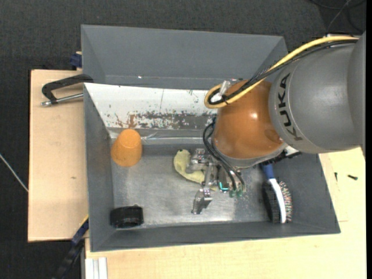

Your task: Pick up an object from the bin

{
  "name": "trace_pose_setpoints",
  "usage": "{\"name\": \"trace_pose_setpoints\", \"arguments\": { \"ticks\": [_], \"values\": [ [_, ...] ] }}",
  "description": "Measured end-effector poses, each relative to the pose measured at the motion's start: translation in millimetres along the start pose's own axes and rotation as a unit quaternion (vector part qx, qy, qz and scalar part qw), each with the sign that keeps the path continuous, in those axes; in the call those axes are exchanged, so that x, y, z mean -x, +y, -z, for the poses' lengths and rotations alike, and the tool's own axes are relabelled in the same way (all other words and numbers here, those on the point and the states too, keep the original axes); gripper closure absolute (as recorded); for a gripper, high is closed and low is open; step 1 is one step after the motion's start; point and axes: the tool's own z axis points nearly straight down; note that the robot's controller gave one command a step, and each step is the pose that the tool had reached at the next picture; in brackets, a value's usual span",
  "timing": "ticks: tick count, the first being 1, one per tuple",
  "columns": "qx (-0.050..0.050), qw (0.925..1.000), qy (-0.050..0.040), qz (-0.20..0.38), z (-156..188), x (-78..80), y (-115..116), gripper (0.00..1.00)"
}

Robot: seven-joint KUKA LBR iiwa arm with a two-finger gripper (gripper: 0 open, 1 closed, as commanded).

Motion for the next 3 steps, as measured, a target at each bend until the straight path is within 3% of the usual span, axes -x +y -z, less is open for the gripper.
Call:
{"name": "trace_pose_setpoints", "arguments": {
  "ticks": [1,3],
  "values": [
    [0.005,0.9941,-0.0091,-0.108,-57.4,54.9,-38.2,0.00],
    [0.002,0.9945,-0.0046,-0.104,-50.9,56.8,-32.1,0.00]
  ]
}}
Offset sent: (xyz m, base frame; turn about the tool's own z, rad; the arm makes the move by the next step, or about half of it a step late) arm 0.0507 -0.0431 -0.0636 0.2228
